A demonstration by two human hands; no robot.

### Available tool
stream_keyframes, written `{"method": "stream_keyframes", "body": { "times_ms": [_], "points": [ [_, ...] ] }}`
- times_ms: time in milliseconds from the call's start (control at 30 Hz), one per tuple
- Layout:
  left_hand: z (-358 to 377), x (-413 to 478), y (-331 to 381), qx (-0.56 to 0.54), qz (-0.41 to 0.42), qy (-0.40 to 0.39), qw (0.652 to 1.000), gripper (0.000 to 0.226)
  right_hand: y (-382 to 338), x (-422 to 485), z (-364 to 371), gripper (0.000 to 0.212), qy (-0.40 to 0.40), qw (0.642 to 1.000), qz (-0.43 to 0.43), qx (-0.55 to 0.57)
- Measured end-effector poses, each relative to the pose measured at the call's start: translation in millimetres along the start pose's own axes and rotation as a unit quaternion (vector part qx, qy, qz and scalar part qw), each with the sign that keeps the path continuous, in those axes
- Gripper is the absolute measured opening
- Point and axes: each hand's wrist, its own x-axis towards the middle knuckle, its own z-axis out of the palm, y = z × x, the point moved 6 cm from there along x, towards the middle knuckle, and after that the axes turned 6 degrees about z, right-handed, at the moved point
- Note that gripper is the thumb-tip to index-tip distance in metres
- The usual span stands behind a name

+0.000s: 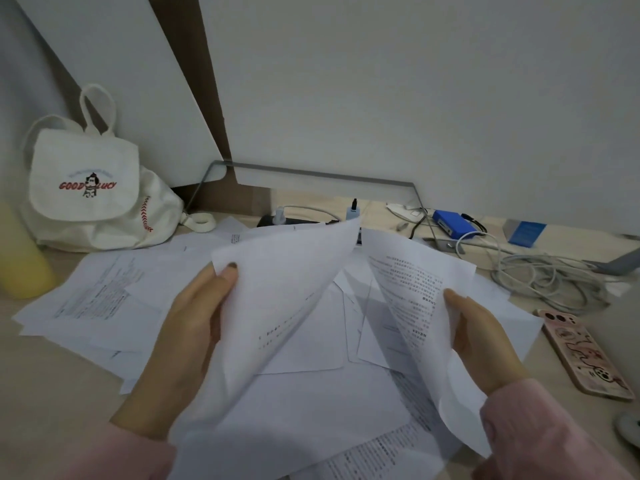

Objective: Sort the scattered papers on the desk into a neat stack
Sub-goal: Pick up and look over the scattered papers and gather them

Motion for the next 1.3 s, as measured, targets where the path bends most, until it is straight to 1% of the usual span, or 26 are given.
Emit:
{"method": "stream_keyframes", "body": {
  "times_ms": [67,133,200,333,433,533,600,667,700,767,833,867,933,1000,1033,1100,1167,1200,1233,1300],
  "points": [
    [-4,4,15,-0.076,-0.013,0.041,0.996,0.029,-2,-3,7,0.02,-0.009,1.0,0.003,-0.014],
    [-10,9,23,-0.127,-0.018,0.068,0.989,0.025,-9,-7,16,0.019,-0.023,1.0,-0.001,-0.02],
    [-19,14,25,-0.16,-0.015,0.092,0.983,0.025,-17,-11,24,0.019,-0.03,0.999,-0.014,-0.016],
    [-47,20,8,-0.204,-0.019,0.148,0.967,0.036,-30,-20,31,0.018,-0.044,0.999,-0.031,-0.001],
    [-73,19,-19,-0.212,-0.034,0.18,0.96,0.039,-43,-28,36,0.027,-0.058,0.994,-0.082,0.051],
    [-97,8,-52,-0.193,-0.068,0.195,0.959,0.041,-63,-33,39,0.037,-0.097,0.977,-0.14,0.13],
    [-111,-4,-74,-0.18,-0.112,0.197,0.957,0.04,-72,-33,38,0.037,-0.11,0.964,-0.146,0.192],
    [-121,-17,-90,-0.179,-0.16,0.169,0.956,0.033,-73,-26,34,0.033,-0.09,0.957,-0.138,0.237],
    [-125,-23,-97,-0.173,-0.184,0.148,0.956,0.03,-68,-21,32,0.032,-0.063,0.96,-0.131,0.241],
    [-132,-32,-104,-0.157,-0.232,0.113,0.953,0.026,-46,-6,25,0.032,0.016,0.972,-0.096,0.212],
    [-138,-35,-108,-0.134,-0.27,0.096,0.949,0.027,-14,5,18,0.034,0.083,0.984,-0.042,0.153],
    [-140,-35,-108,-0.122,-0.285,0.096,0.946,0.025,3,8,16,0.034,0.097,0.988,-0.016,0.12],
    [-143,-34,-106,-0.083,-0.311,0.102,0.941,0.019,30,9,16,0.029,0.107,0.991,0.022,0.072],
    [-145,-29,-104,-0.015,-0.32,0.074,0.944,0.023,47,7,22,0.015,0.083,0.995,0.042,0.024],
    [-146,-26,-102,0.03,-0.321,0.058,0.945,0.027,52,6,27,0.015,0.062,0.997,0.049,0.003],
    [-145,-22,-96,0.126,-0.315,0.033,0.94,0.032,56,4,32,0.014,0.033,0.997,0.053,-0.033],
    [-142,-18,-92,0.202,-0.28,0.004,0.939,0.034,53,4,31,0.013,0.043,0.996,0.044,-0.069],
    [-140,-17,-88,0.224,-0.253,0.005,0.941,0.034,50,4,29,0.013,0.055,0.995,0.033,-0.074],
    [-140,-17,-86,0.228,-0.224,0.018,0.948,0.033,46,3,27,0.016,0.069,0.995,0.017,-0.066],
    [-145,-20,-85,0.189,-0.168,0.075,0.965,0.031,37,0,23,0.025,0.087,0.996,-0.017,-0.01]
  ]
}}
